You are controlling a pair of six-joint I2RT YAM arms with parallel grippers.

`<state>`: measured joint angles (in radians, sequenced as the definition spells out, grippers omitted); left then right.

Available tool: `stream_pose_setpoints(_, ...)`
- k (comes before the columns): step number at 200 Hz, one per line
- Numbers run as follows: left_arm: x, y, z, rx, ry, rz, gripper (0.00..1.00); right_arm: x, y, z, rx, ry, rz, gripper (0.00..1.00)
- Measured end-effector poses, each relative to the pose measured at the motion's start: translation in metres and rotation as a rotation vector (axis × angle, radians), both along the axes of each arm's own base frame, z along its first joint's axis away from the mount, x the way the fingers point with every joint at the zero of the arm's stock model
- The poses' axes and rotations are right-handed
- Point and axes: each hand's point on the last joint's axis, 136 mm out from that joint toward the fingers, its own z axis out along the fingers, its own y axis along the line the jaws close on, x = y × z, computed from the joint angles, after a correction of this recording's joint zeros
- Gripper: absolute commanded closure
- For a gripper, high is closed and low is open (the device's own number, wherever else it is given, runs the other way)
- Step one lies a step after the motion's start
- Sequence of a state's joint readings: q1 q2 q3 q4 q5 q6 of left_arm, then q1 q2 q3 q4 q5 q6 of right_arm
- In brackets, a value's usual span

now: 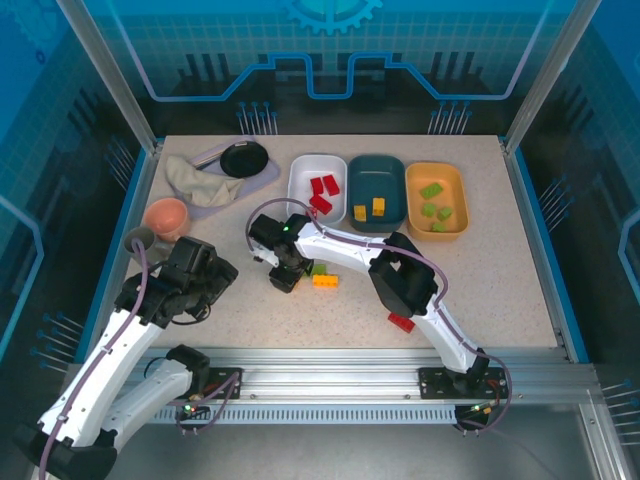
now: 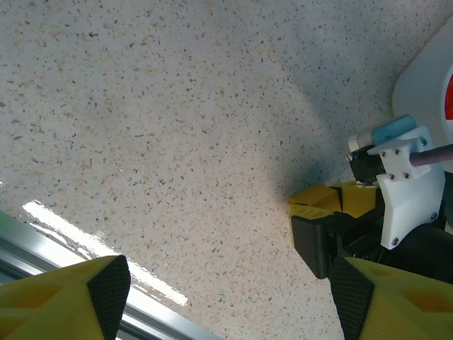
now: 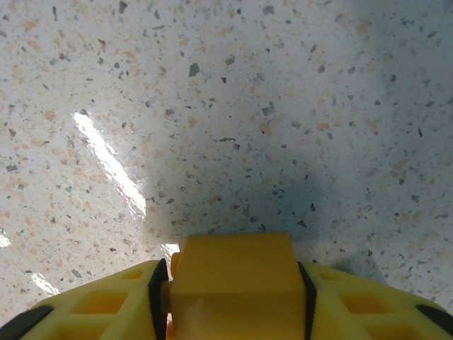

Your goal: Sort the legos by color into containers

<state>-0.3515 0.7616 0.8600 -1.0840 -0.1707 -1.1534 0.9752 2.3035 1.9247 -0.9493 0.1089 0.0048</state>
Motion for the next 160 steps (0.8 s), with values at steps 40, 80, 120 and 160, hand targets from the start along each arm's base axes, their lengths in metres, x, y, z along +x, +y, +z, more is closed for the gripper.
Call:
stream_pose_setpoints(40,0.005,-0.003,-0.002,-0.005,0.007,-0.007,0.23,0.002,-0.001,0.004,0.002,-0.013,-0.011,0.66)
stream_pose_setpoints(80,0.023,-0.026,-0.005,-0.034,0.000,-0.098,0.24,0.022,-0.011,0.047,0.075,-0.066,-0.100,0.67)
stream_pose_setpoints(120,0.051,-0.078,-0.009,-0.054,0.008,-0.280,0.24,0.107,-0.086,0.120,0.232,-0.171,-0.413,0.68)
stream_pose_setpoints(160,0.088,-0.143,0.008,-0.082,-0.043,-0.453,0.24,0.189,-0.197,0.126,0.267,-0.211,-0.793,0.68)
